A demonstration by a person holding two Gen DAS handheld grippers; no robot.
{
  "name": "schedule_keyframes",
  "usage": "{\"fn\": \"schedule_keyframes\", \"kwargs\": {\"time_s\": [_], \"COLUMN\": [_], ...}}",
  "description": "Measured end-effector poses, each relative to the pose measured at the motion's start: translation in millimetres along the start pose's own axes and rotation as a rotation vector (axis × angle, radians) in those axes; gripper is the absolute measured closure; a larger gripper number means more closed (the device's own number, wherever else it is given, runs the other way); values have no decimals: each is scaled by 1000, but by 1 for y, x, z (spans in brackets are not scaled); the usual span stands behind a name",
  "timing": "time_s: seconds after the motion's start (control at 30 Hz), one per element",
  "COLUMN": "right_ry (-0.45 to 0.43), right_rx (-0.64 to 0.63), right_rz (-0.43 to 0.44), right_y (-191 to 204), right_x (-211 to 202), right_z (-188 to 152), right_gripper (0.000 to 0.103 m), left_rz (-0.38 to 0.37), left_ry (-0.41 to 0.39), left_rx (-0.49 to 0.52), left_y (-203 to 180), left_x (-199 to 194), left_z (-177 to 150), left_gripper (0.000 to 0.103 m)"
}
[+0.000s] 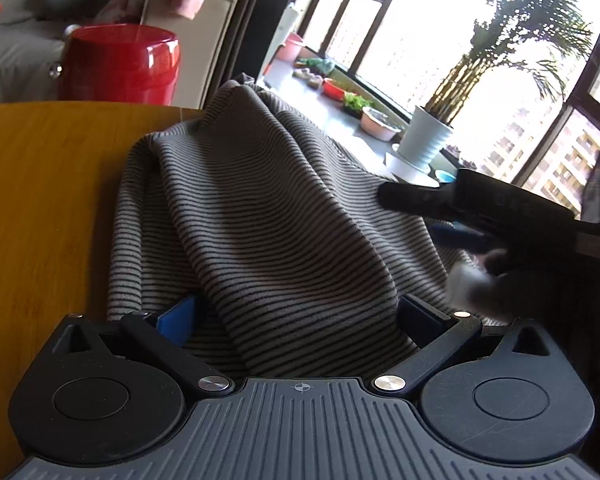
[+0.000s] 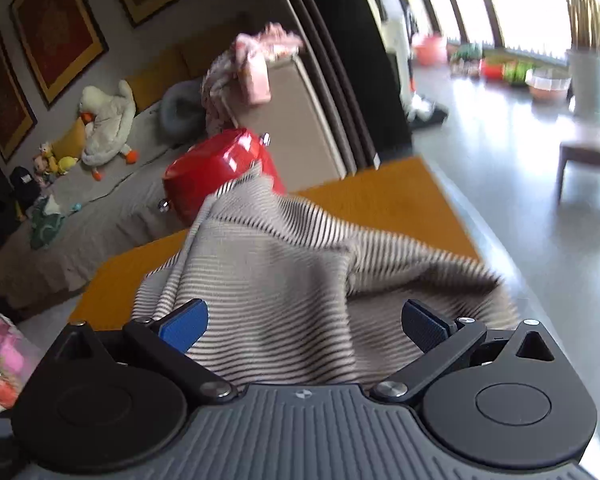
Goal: Fold clothes
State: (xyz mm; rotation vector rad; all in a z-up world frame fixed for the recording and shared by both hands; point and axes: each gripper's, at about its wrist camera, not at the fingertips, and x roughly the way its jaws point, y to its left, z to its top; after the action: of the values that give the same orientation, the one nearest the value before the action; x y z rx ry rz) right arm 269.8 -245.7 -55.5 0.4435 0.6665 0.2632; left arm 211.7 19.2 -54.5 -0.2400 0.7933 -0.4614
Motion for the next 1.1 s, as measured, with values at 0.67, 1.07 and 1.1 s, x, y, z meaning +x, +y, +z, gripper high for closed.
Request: {"fn": "schedule_keyframes", "kwargs": {"time_s": [0.67,1.07,1.1], "right_ry": [150,151,145], "right_rx": [-154,-217,-211], "right_rz": [177,186,176], "right_y": [53,67,67], "right_x": [-95,-115,-116], "right_z": [-106,-124,-124], "right_gripper": [0,0,0], "left_rz": [-77,-86,-77], "left_ry": [0,-12,-13], "left_rx": [-95,-210,-200], "left_y": [33,46,45], "left_x": [-113,-128,-128], "left_z": [-85,-91,-90], "left_gripper": [0,0,0]}}
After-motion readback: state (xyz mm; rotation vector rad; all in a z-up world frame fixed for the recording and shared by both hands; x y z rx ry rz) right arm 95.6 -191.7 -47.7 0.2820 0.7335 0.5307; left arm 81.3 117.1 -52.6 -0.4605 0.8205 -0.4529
